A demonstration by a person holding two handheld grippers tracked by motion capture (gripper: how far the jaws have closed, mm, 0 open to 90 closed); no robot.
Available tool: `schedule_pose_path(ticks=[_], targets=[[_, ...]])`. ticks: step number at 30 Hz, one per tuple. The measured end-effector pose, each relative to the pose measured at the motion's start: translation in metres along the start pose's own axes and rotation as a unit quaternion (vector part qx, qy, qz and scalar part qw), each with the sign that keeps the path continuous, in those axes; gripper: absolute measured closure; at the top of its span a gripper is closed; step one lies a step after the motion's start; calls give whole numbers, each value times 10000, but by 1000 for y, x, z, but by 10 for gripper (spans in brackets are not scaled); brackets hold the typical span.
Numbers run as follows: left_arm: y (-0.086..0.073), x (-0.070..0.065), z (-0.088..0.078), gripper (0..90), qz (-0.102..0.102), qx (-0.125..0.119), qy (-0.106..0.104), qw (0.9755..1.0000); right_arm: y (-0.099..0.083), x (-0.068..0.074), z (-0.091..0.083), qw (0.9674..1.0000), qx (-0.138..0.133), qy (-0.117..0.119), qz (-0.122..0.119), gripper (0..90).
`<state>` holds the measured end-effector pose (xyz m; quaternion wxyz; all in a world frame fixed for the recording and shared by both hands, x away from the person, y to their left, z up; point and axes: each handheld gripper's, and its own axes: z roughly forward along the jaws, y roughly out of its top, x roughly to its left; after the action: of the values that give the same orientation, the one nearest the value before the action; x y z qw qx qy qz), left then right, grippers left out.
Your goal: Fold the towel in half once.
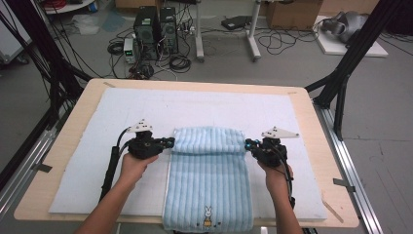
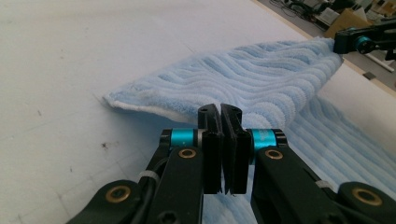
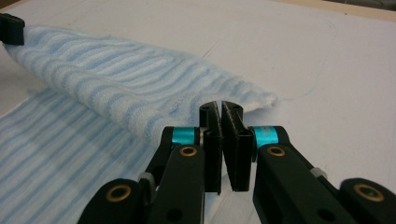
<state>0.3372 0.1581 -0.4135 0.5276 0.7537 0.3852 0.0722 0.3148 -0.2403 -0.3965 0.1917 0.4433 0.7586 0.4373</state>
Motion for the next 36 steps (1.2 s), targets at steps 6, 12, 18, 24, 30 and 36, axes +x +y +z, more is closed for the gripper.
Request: schedule_pose_path(ticks=[6,12,18,24,30,36], targets=[[-14,-12,-7,867,112,68,-103,9999,-17,9,-13,9998,124,87,-89,867],[-29,-25,-13,867,221,103,-201,9995,-34,18,-24,9996,207,123,-161,867],[-43,-28,-15,863,311,309,-160,9989,-49,23,-27,9990,367,151,-224,866],[-39,-17,-13,474,-48,165,188,9997,-52,20,-22,9994,343,97,10,685],[-16,7,-7,384,-192,-73,465,9987,-31,9,-9,9995,224,-140,194,486],[7,21,13,392,-210,-9,462,9987,-10,-6,21,9985,384,-270,279,395]])
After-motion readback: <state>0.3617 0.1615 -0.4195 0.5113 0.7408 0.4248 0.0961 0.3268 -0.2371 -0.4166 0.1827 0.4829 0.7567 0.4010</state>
